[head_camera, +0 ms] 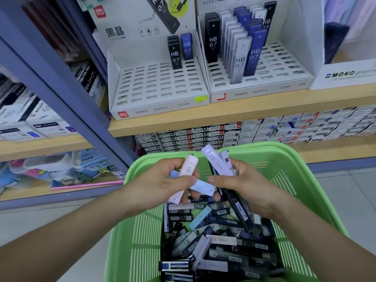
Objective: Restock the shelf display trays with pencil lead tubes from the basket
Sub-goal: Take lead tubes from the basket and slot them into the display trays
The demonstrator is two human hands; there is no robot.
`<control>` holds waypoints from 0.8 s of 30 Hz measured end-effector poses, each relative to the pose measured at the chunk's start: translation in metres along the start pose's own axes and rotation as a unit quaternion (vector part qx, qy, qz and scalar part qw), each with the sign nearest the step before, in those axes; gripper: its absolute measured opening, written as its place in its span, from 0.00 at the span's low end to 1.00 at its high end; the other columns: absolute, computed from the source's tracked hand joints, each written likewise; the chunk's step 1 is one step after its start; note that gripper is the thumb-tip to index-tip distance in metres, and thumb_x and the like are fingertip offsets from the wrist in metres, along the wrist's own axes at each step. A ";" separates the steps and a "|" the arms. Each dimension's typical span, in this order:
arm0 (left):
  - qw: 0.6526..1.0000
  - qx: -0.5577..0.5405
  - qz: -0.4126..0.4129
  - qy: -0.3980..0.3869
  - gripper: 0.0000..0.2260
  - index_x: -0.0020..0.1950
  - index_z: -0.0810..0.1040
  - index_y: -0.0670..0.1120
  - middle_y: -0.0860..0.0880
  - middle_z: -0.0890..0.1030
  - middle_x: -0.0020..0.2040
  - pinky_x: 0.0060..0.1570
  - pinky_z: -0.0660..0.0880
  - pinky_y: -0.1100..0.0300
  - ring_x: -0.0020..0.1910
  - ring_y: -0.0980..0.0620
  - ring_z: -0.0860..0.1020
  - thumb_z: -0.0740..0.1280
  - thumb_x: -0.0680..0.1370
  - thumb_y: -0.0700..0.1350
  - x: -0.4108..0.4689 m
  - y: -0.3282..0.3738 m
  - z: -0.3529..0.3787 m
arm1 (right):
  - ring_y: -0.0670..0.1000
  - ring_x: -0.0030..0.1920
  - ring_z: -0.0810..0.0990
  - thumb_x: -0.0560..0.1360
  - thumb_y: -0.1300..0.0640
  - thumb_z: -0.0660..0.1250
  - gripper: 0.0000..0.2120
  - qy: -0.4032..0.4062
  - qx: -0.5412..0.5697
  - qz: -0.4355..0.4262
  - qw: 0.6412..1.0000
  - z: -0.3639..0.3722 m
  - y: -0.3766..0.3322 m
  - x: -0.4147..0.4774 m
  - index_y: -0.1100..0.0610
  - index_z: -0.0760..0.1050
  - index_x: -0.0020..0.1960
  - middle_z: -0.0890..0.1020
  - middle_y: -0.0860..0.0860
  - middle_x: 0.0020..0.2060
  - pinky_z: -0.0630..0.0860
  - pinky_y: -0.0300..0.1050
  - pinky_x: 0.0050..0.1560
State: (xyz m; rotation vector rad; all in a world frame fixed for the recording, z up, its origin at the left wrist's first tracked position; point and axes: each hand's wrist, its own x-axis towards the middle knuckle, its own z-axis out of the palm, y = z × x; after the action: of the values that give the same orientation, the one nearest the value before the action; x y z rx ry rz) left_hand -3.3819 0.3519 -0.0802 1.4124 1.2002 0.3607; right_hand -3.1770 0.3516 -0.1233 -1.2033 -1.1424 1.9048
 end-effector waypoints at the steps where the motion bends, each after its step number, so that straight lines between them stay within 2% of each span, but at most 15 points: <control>1: 1.000 0.003 0.011 0.007 0.04 0.51 0.77 0.43 0.51 0.83 0.36 0.39 0.74 0.62 0.35 0.48 0.79 0.64 0.79 0.43 0.001 0.002 -0.001 | 0.50 0.31 0.78 0.72 0.61 0.72 0.13 -0.020 0.017 0.007 1.000 0.000 -0.003 -0.002 0.59 0.74 0.54 0.81 0.53 0.34 0.74 0.39 0.28; 3: 0.999 0.007 0.031 0.016 0.07 0.50 0.79 0.43 0.52 0.81 0.38 0.39 0.74 0.63 0.37 0.54 0.77 0.67 0.77 0.46 0.004 0.005 0.000 | 0.50 0.31 0.78 0.70 0.60 0.72 0.12 -0.044 0.016 0.006 0.999 0.000 -0.008 -0.006 0.58 0.76 0.53 0.81 0.53 0.35 0.72 0.39 0.26; 5: 0.998 0.000 0.045 0.043 0.08 0.50 0.79 0.43 0.51 0.80 0.40 0.39 0.75 0.63 0.38 0.54 0.77 0.68 0.76 0.46 0.006 0.006 0.003 | 0.49 0.31 0.79 0.71 0.62 0.72 0.10 -0.044 0.004 -0.002 0.999 0.001 -0.011 -0.006 0.57 0.77 0.52 0.82 0.52 0.35 0.74 0.39 0.29; 9: 0.991 -0.109 0.030 0.076 0.10 0.55 0.77 0.42 0.42 0.83 0.41 0.31 0.77 0.60 0.34 0.48 0.80 0.65 0.77 0.46 0.007 0.015 0.001 | 0.47 0.34 0.78 0.72 0.62 0.74 0.09 -0.005 -0.064 -0.030 0.997 -0.002 -0.015 -0.005 0.56 0.75 0.48 0.79 0.50 0.33 0.75 0.37 0.44; 11: 0.989 -0.111 0.032 0.090 0.10 0.54 0.77 0.40 0.41 0.83 0.44 0.32 0.78 0.60 0.33 0.48 0.80 0.65 0.77 0.44 0.005 0.022 -0.001 | 0.45 0.34 0.77 0.72 0.61 0.73 0.09 0.000 -0.074 -0.042 0.996 -0.003 -0.020 -0.006 0.54 0.73 0.46 0.79 0.47 0.30 0.73 0.33 0.42; 13: 0.987 -0.103 0.039 0.114 0.07 0.53 0.77 0.40 0.41 0.84 0.43 0.31 0.77 0.60 0.32 0.47 0.80 0.65 0.78 0.41 0.004 0.027 -0.001 | 0.44 0.33 0.79 0.73 0.62 0.72 0.09 -0.014 -0.092 -0.054 0.994 -0.003 -0.031 -0.009 0.55 0.74 0.49 0.80 0.45 0.29 0.73 0.30 0.41; 16: 0.982 -0.102 0.057 0.149 0.06 0.54 0.76 0.40 0.41 0.84 0.40 0.30 0.77 0.60 0.30 0.47 0.81 0.64 0.79 0.40 0.003 0.035 0.000 | 0.49 0.37 0.84 0.75 0.62 0.71 0.10 -0.059 -0.127 -0.053 0.989 0.001 -0.055 -0.015 0.54 0.75 0.54 0.85 0.46 0.36 0.77 0.32 0.42; 20: 0.983 -0.110 0.070 0.133 0.07 0.53 0.77 0.42 0.42 0.84 0.39 0.31 0.77 0.61 0.32 0.48 0.81 0.62 0.80 0.44 0.000 0.056 0.004 | 0.43 0.41 0.83 0.74 0.60 0.73 0.10 -0.067 -0.179 -0.047 0.980 0.000 -0.078 -0.021 0.52 0.77 0.53 0.85 0.43 0.38 0.75 0.31 0.43; 22: 0.983 -0.114 0.062 0.130 0.07 0.54 0.76 0.44 0.44 0.82 0.39 0.28 0.73 0.62 0.32 0.51 0.79 0.60 0.82 0.43 0.000 0.065 0.004 | 0.47 0.39 0.83 0.75 0.61 0.72 0.08 -0.063 -0.173 -0.045 0.982 -0.002 -0.086 -0.024 0.54 0.77 0.52 0.84 0.45 0.36 0.76 0.34 0.45; 24: 0.979 -0.130 0.050 0.151 0.06 0.51 0.76 0.45 0.45 0.76 0.37 0.25 0.67 0.64 0.30 0.53 0.72 0.59 0.82 0.42 0.002 0.074 0.003 | 0.52 0.37 0.82 0.75 0.64 0.71 0.07 -0.062 -0.148 -0.048 0.986 -0.003 -0.095 -0.027 0.57 0.77 0.51 0.84 0.51 0.35 0.77 0.38 0.43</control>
State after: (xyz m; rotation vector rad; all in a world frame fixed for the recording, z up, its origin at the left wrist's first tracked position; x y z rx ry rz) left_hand -3.3460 0.3686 -0.0176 1.2204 1.2727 0.7967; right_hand -3.1587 0.3730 -0.0282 -1.1692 -1.5655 1.8020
